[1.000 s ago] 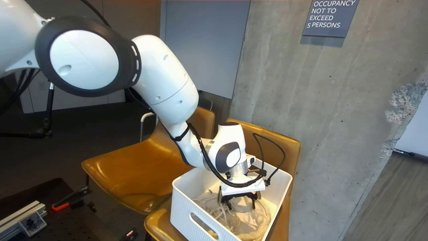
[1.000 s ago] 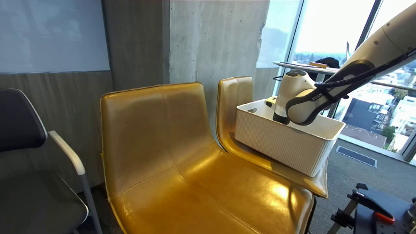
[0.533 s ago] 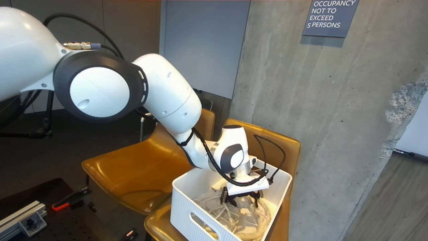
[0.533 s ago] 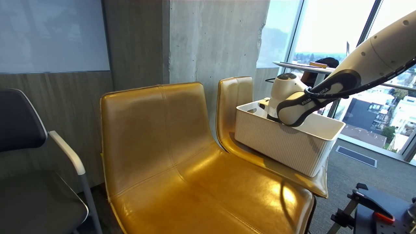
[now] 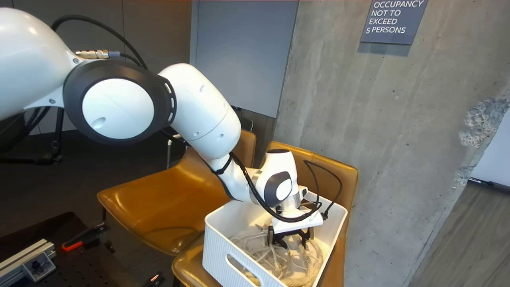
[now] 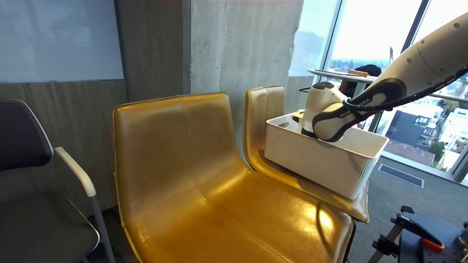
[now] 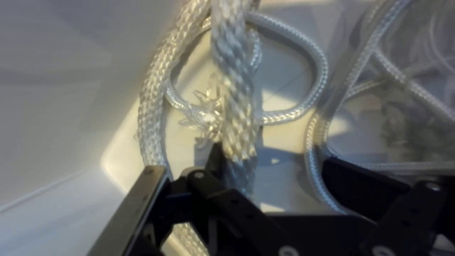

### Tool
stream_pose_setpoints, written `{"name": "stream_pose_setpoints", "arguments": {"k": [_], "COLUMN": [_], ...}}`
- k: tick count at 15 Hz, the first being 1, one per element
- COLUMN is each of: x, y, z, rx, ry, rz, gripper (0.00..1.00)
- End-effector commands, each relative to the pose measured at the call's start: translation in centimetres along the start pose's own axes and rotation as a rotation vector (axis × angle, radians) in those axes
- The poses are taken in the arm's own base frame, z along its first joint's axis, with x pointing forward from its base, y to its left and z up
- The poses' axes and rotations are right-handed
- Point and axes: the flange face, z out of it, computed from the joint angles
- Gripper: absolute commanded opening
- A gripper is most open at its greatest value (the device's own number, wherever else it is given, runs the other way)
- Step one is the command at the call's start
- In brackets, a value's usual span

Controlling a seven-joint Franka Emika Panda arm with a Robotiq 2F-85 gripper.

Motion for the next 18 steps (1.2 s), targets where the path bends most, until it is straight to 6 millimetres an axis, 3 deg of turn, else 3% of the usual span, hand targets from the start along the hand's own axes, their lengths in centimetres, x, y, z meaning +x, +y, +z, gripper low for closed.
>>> {"name": "stream_pose_setpoints", "arguments": {"k": [1, 6, 10, 12, 18], "x": [-1.2, -2.7, -3.4, -3.5, -1.1], "y": [-1.8, -1.8, -2.9, -3.1, -3.4], "z": [0.6, -1.7, -4.0, -6.7, -19.6], "rx": [0.027, 0.017, 0.026, 0.021, -0.069], "ry": [-0.014, -0.018, -0.029, -0.052, -0.038], "rz": [0.004, 0.035, 0.066, 0.084, 0.096], "gripper": [0.38, 0.01, 0.0, 0.0, 0.0]}}
